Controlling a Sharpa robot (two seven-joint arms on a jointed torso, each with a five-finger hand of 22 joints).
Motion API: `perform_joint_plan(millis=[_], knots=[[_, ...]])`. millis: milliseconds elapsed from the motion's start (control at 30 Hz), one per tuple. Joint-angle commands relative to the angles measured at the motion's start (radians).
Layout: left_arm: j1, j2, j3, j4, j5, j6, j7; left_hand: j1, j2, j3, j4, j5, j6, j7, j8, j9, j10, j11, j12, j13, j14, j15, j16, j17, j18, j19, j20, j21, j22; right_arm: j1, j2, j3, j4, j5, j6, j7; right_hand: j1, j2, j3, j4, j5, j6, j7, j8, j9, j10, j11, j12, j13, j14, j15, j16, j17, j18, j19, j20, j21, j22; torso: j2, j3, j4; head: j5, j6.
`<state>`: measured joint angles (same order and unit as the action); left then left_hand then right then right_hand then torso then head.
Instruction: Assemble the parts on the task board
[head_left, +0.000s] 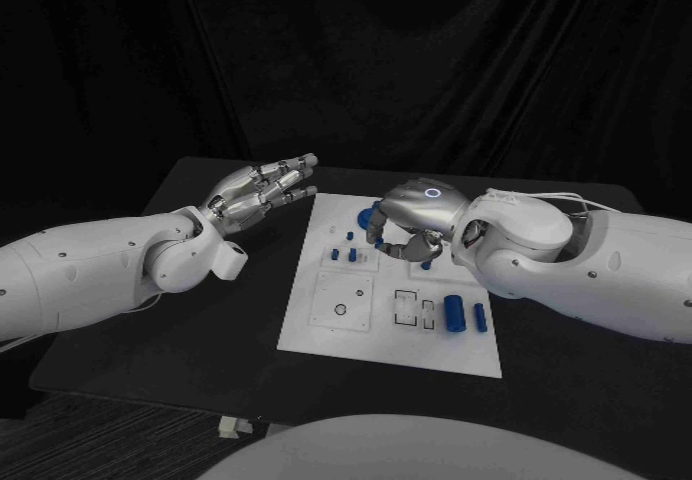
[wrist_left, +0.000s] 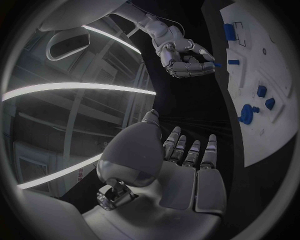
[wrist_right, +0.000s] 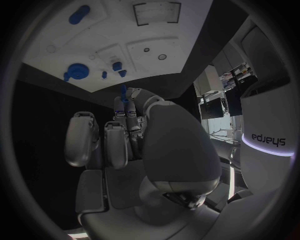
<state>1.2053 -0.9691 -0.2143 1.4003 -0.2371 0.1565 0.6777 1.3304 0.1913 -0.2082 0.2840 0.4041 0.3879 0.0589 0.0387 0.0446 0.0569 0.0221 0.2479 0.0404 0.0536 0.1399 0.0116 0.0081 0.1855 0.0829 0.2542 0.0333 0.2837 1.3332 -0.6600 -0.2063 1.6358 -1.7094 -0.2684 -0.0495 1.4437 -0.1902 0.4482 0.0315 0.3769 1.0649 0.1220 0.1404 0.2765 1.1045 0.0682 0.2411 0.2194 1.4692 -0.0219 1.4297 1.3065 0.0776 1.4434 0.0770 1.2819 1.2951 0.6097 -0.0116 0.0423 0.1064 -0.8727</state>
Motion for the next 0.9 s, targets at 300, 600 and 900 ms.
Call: perform_joint_plan(millis=[300,600,900], knots=[[-0.002,0.014,0.001,-0.006,0.005,0.011,0.086,0.012,0.004,-0.026,0.0,0.017,0.005,0.001,0.006,-0.001,-0.006,0.018,0.024,-0.005,-0.005,0.011,0.011,0.007,-0.006,0.0,0.01,0.013,0.014,-0.058,0.058,0.0,0.003,-0.002,0.089,-0.01,0.016,0.034,0.014,-0.01,0.0,-0.007,0.009,-0.006,0.016,0.022,-0.003,0.033,0.014,0.045,0.009,0.012,0.064,-0.014,0.0,0.01,-0.004,0.19,0.0,0.0006,0.001,0.013,0.0],[-0.003,0.016,0.001,-0.008,0.005,0.013,0.088,0.012,0.004,-0.026,0.0,0.017,0.006,0.001,0.006,-0.001,-0.005,0.019,0.026,-0.005,-0.004,0.011,0.012,0.007,-0.006,0.0,0.01,0.013,0.013,-0.086,0.073,0.0,-0.019,-0.002,0.107,-0.005,0.018,0.034,0.015,-0.013,0.002,-0.009,0.011,-0.008,0.016,0.023,-0.002,0.034,0.014,0.045,0.01,0.011,0.063,-0.013,-0.001,0.011,-0.006,0.19,0.001,0.0007,0.0007,0.015,0.0],[-0.003,0.016,0.001,-0.01,0.005,0.016,0.087,0.015,0.005,-0.025,-0.001,0.019,0.003,-0.001,0.005,-0.002,-0.004,0.022,0.028,-0.005,-0.001,0.013,0.013,0.008,-0.006,0.001,0.013,0.013,0.013,-0.101,0.075,0.0,-0.032,-0.04,0.107,0.0,0.02,0.034,0.015,-0.015,0.004,-0.01,0.011,-0.009,0.017,0.023,-0.001,0.034,0.014,0.044,0.011,0.012,0.063,-0.013,-0.002,0.012,-0.006,0.19,0.002,0.0007,0.0,0.02,0.0]])
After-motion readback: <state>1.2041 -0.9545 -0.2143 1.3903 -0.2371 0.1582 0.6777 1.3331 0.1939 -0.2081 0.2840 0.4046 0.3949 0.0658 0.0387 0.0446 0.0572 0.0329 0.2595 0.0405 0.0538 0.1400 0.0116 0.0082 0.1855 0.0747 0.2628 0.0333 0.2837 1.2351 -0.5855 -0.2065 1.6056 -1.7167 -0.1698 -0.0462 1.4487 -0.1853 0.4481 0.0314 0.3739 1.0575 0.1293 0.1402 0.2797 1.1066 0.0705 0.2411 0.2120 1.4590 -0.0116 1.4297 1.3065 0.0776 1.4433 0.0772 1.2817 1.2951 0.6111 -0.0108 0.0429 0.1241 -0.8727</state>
